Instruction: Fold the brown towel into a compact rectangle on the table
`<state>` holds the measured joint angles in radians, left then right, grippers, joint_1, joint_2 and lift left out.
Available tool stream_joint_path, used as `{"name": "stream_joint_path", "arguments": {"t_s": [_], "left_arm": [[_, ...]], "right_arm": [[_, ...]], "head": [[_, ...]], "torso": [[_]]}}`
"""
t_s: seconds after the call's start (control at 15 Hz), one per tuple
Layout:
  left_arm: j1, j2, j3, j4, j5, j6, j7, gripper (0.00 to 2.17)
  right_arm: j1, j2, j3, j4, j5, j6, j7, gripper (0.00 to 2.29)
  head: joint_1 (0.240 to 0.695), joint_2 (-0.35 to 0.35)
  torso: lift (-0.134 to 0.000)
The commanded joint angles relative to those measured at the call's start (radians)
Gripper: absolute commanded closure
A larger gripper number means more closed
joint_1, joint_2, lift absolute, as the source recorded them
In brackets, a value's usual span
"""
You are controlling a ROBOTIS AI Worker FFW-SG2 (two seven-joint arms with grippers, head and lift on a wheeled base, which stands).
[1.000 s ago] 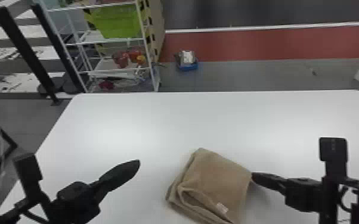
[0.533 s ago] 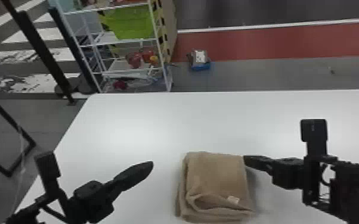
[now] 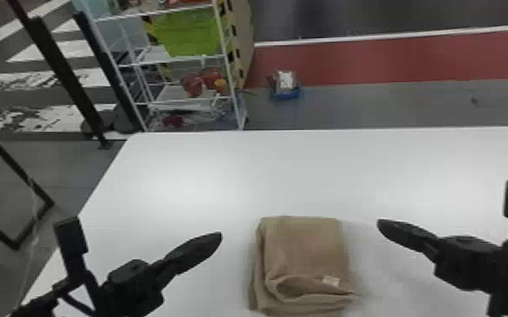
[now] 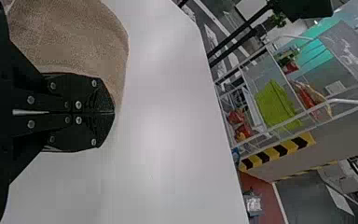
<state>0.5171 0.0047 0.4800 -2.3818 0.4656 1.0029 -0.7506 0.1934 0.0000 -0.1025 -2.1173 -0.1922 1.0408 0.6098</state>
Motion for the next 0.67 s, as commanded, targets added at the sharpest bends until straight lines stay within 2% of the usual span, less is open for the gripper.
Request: {"name": "stream_joint_path", "arguments": {"t_s": [0.0,0.13,0.27,0.4,0.47,0.6], "left_arm": [[0.007,-0.007,-0.015,-0.019,0.010,0.021,0.001,1.65],[0.026,-0.007,-0.047,-0.034,0.011,0.033,-0.001,1.65],[0.035,-0.007,-0.087,-0.033,0.002,0.043,0.005,1.65],[0.049,-0.007,-0.127,-0.031,-0.007,0.055,0.010,1.65],[0.057,-0.007,-0.150,-0.031,-0.012,0.055,0.013,1.65],[0.066,-0.007,-0.187,-0.033,-0.015,0.052,0.014,1.65]], "right_arm": [[0.101,0.001,-0.111,-0.093,-0.003,-0.044,0.038,1.86],[0.185,0.001,-0.180,-0.113,-0.010,-0.143,0.102,1.86],[0.324,0.001,-0.204,-0.125,-0.079,-0.419,0.154,1.86],[0.408,0.001,-0.213,-0.082,-0.092,-0.707,0.194,1.86],[0.409,0.001,-0.236,-0.020,-0.113,-0.784,0.240,1.86],[0.409,0.001,-0.261,0.039,-0.115,-0.811,0.300,1.86]], "head": [[0.695,0.157],[0.695,0.108],[0.695,0.048],[0.695,-0.016],[0.695,-0.035],[0.695,-0.075]], "torso": [[-0.123],[-0.123],[-0.123],[-0.123],[-0.123],[-0.123]]}}
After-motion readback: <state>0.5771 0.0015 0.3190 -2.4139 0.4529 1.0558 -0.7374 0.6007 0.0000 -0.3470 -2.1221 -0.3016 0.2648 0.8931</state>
